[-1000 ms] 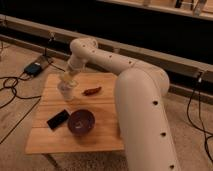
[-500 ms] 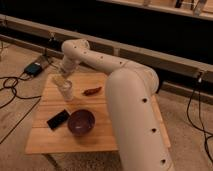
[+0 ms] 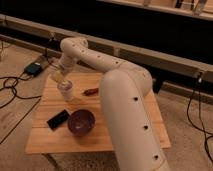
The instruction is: Place the white sponge in the ceramic cup
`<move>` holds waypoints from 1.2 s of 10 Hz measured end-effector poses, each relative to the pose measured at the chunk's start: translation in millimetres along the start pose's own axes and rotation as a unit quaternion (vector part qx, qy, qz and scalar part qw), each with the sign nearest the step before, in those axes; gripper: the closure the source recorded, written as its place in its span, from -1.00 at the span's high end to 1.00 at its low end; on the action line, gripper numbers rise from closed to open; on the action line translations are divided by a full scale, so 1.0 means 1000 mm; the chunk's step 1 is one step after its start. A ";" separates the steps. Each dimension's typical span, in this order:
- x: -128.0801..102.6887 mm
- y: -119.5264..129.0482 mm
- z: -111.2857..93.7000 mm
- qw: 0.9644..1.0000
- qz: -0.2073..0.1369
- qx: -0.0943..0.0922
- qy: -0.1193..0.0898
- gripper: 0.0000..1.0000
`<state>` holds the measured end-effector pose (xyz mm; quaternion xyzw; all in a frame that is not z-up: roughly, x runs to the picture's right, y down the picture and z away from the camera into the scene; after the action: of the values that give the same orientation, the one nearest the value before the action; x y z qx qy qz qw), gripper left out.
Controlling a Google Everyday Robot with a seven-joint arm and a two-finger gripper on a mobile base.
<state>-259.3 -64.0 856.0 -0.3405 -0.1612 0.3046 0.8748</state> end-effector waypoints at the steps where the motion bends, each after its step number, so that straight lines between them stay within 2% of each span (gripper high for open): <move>1: 0.000 -0.002 0.004 1.000 0.000 -0.004 -0.004 -1.00; 5: 0.005 -0.008 0.013 1.000 -0.004 -0.015 -0.022 -0.99; 6: 0.007 -0.008 0.014 0.999 -0.006 -0.018 -0.025 -0.91; 8: 0.012 -0.006 0.015 0.999 -0.012 -0.028 -0.031 -0.49; 9: 0.013 -0.005 0.015 0.999 -0.013 -0.031 -0.033 -0.34; 12: 0.021 -0.004 0.017 0.998 -0.011 -0.041 -0.039 0.30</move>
<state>-250.0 -45.1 872.6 -0.3618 -0.2118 0.3008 0.8566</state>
